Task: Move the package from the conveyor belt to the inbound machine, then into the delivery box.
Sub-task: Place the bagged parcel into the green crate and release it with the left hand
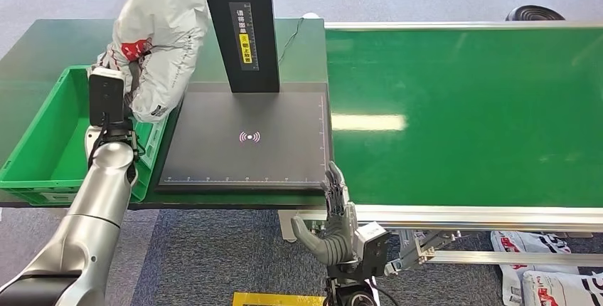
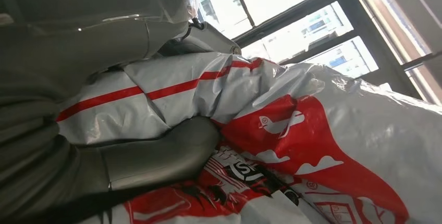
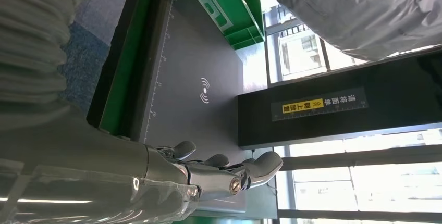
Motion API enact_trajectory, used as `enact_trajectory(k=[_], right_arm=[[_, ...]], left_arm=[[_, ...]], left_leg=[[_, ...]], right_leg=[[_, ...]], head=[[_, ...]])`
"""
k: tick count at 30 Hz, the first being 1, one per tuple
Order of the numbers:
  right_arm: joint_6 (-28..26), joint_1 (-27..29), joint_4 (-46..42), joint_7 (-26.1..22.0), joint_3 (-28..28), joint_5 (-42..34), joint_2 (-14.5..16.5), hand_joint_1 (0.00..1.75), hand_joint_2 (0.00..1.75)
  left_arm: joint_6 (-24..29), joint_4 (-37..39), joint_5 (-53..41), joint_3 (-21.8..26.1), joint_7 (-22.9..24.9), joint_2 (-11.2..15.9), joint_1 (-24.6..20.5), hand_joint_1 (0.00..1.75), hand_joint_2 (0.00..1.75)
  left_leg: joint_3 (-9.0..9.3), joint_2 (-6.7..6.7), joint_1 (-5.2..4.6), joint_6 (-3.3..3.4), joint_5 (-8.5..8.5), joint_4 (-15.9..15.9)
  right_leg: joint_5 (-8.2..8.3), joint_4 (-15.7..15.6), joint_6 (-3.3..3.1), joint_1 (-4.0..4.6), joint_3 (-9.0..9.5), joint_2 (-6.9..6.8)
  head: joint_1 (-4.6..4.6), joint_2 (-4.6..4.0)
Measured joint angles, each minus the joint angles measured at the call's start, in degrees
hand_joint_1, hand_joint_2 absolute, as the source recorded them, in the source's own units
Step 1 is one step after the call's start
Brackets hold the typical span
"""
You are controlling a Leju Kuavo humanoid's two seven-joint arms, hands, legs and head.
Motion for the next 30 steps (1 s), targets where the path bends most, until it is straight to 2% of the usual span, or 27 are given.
enact_trajectory(k=[4,10,13,16,22,25,30], right_arm=[[-0.04,0.48,-0.74,0.0,0.37,-0.31,-0.2,0.0,1.75],[-0.18,0.66,-1.54,0.0,0.62,-0.81,-0.12,0.0,1.75],[-0.25,0.67,-1.61,0.0,0.51,-0.77,-0.04,0.0,1.75],[-0.04,0.68,-1.61,0.0,0.31,-0.21,-0.03,0.0,1.75],[0.39,1.4,-1.99,0.0,-0.29,1.39,-0.06,0.0,1.75],[0.58,2.01,-2.39,0.0,-0.84,1.78,-0.06,0.0,1.75],[0.72,3.8,-3.8,0.0,-2.44,3.08,-0.06,0.0,1.75]], left_arm=[[0.39,-1.77,0.99,-2.13,2.3,1.39,-2.67,1.75,1.75],[2.26,-2.5,0.89,-5.18,7.77,4.24,-11.73,1.75,1.75],[3.06,-2.41,0.0,-6.17,9.48,5.8,-14.82,1.75,1.75],[4.02,-1.9,-0.86,-6.83,9.84,7.77,-15.22,1.75,1.75],[4.9,2.02,-6.98,-8.44,9.51,12.65,-12.52,1.75,1.75],[4.33,4.53,-14.06,-10.56,12.96,14.6,-12.23,1.75,1.75],[0.2,10.28,-27.42,-16.35,18.69,18.21,-13.82,1.75,1.75]], left_leg=[[-0.02,0.0,0.0,-0.01,0.01,0.0],[-0.05,0.02,0.02,-0.02,0.01,0.0],[-0.05,0.04,0.02,-0.02,0.01,-0.01],[-0.04,0.13,0.02,-0.02,0.01,-0.01],[0.01,0.27,0.02,-0.03,0.01,-0.01],[0.0,0.28,0.02,-0.03,0.01,-0.01],[-0.02,0.34,0.01,-0.03,0.01,-0.01]], right_leg=[[0.0,0.0,0.0,0.0,0.0,0.01],[0.01,0.01,-0.01,0.02,-0.04,0.01],[0.01,0.02,-0.01,0.02,-0.04,0.02],[0.01,0.02,-0.01,0.02,-0.04,0.06],[0.01,0.02,-0.02,0.02,-0.06,0.13],[0.01,0.02,-0.02,0.02,-0.06,0.13],[0.01,0.02,-0.03,0.02,-0.1,0.16]], head=[[0.0,0.0],[-0.01,0.0],[-0.01,0.0],[0.0,0.0],[0.0,0.0],[0.01,0.0],[0.01,0.0]])
